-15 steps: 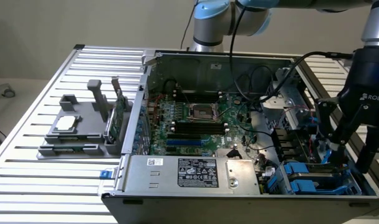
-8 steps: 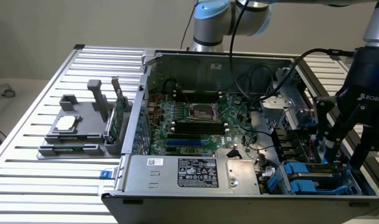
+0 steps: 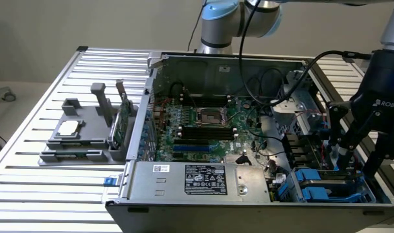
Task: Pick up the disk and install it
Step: 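Insert the first disk wire, then insert the second disk wire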
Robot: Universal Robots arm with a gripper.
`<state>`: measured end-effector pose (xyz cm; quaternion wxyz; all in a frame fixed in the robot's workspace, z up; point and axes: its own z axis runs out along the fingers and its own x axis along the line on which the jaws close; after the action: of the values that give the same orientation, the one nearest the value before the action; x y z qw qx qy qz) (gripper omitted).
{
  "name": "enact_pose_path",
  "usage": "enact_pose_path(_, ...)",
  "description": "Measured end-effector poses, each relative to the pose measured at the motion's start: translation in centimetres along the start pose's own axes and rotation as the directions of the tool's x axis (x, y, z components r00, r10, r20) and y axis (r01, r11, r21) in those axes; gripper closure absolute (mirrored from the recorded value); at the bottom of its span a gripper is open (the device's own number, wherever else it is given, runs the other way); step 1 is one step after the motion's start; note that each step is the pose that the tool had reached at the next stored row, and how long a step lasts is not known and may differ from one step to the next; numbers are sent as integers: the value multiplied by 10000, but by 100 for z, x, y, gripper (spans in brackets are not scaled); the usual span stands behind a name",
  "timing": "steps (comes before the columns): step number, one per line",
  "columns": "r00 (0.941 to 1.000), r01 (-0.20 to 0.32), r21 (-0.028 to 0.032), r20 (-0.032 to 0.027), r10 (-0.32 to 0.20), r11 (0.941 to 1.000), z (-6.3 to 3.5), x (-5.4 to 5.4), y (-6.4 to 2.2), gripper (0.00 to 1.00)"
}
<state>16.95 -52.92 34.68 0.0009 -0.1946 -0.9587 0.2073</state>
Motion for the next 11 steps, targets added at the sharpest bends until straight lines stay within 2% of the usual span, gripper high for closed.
enact_pose_path(11, 10000, -1, -1, -1, 1, 10000, 0, 0, 0, 57)
